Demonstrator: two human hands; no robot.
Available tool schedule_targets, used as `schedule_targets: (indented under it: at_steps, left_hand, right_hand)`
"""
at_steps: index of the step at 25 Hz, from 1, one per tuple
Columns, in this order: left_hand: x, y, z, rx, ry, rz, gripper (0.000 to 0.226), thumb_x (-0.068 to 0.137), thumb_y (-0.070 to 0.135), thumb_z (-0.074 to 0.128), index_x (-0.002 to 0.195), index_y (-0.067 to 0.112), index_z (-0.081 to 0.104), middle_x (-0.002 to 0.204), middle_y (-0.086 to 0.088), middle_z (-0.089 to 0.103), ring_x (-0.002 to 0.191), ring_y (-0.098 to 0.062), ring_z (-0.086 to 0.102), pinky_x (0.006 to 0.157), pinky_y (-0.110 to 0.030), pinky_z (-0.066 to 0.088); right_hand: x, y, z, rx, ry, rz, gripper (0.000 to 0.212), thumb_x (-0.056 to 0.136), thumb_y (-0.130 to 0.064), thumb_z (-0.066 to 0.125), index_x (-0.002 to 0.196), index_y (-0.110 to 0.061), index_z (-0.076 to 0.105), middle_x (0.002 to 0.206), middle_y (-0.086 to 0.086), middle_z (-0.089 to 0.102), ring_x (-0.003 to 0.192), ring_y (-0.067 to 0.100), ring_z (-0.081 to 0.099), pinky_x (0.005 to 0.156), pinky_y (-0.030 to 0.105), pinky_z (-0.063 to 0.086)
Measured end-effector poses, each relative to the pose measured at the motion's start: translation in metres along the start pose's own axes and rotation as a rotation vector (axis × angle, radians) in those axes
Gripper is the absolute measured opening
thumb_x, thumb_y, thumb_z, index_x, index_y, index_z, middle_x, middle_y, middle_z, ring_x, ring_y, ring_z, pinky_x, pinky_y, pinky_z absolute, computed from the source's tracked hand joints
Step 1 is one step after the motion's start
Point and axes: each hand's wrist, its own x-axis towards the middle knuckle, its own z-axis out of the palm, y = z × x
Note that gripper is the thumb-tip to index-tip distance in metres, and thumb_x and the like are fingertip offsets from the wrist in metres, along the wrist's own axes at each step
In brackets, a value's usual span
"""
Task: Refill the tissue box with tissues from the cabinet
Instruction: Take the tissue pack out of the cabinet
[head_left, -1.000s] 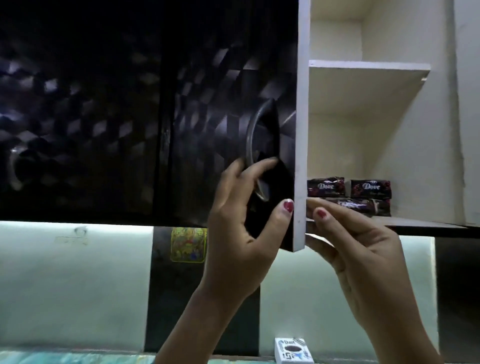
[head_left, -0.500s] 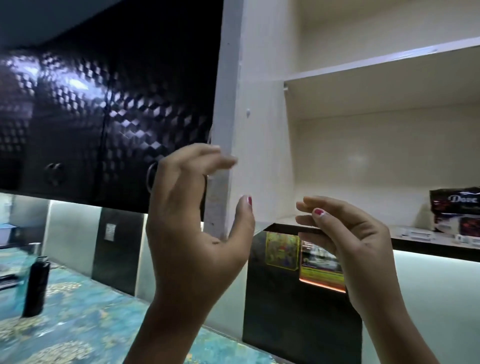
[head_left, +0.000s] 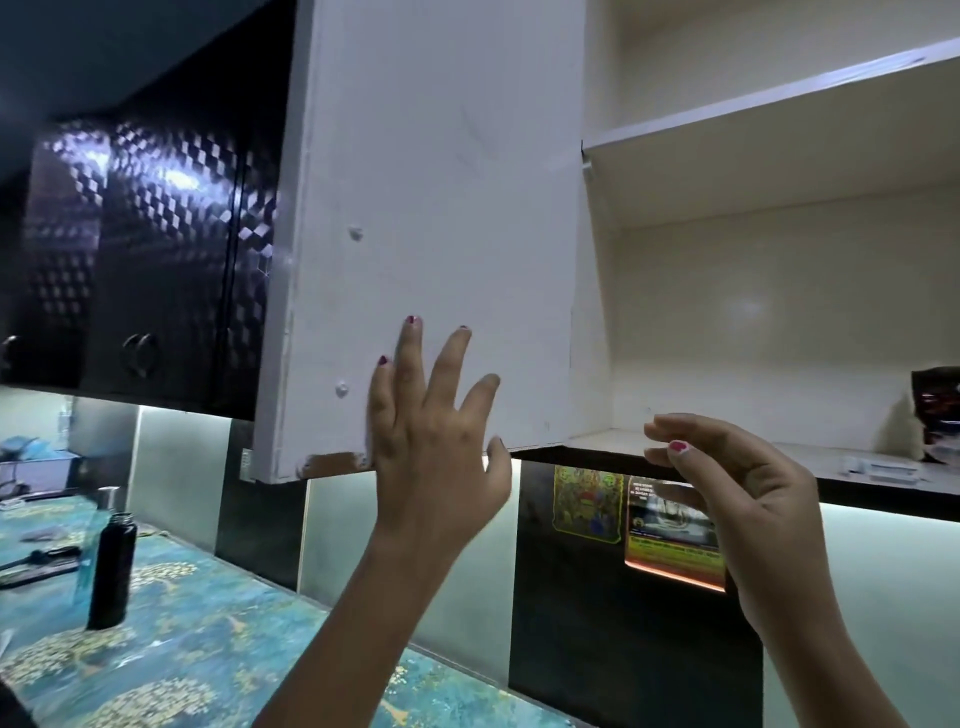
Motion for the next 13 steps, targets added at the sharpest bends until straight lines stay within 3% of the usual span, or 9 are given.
schedule_targets:
  at_steps: [6,13]
  left_hand:
    - [0.008,-0.025,0.037,0.135,0.019,-0.049,0.050,0.068,0.036,0.058,0.116,0.028,0.058,0.147,-0.006,0.040,0.140,-0.036,0.013,0.111,-0.050,-0.003]
    - [0.010,-0.038,0.065,0.073,0.034,-0.100,0.050,0.072,0.036,0.054,0.121,0.032,0.052,0.148,-0.005,0.036,0.141,-0.036,0.013,0.111,-0.058,0.009]
  right_hand:
    - [0.013,0.019,-0.016,0.032,0.049,0.073,0.032,0.087,0.001,0.047,0.085,-0.024,0.066,0.077,-0.016,0.074,0.078,0.010,0.070,0.059,0.016,0.057]
    - [0.020,0.040,-0.018,-0.030,0.078,0.051,0.032,0.087,0.002,0.046,0.086,-0.023,0.065,0.075,-0.017,0.074,0.076,0.008,0.070,0.059,0.017,0.057]
